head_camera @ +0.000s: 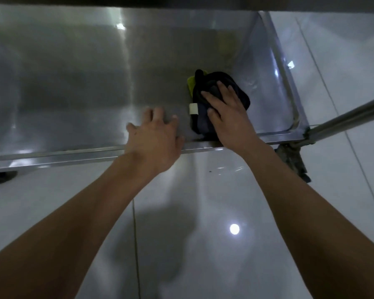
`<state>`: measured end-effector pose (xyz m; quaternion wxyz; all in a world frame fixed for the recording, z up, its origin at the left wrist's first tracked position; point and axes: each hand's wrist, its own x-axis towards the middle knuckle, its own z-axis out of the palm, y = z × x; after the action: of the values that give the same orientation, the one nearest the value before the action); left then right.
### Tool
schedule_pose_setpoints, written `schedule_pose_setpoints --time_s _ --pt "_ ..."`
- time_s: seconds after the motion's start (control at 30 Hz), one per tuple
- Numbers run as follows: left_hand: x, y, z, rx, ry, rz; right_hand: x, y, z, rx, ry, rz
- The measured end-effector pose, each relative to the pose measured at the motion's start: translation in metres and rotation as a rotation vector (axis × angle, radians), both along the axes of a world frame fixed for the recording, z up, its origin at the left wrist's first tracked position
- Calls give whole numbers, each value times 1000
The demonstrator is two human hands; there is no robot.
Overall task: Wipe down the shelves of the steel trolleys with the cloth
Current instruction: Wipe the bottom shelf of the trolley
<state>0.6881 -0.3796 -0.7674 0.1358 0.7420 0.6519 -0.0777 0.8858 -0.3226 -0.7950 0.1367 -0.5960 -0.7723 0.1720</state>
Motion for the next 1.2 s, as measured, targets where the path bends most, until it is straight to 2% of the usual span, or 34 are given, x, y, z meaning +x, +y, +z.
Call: schedule_pose_setpoints --time_s 0.1,0.3,0.5,0.67,0.8,0.93,1.2 --pt "4 -7 -12 43 43 0 42 6 -2 15 -21 -78" --pt "7 -8 -14 92 32 -32 111 17 -4 22 -18 -378" --pt "1 -10 -8 99 32 -59 106 10 -8 60 -73 -382" --pt "-33 7 3 71 -91 -88 93 21 -6 47 -60 -358" --pt "-79 7 5 118 -98 52 56 31 -5 64 -96 -278" --pt "-85 0 -4 78 -33 40 -20 42 -9 82 -147 -146" --pt "-90 -8 -15 108 19 23 -179 73 -19 -59 -94 177"
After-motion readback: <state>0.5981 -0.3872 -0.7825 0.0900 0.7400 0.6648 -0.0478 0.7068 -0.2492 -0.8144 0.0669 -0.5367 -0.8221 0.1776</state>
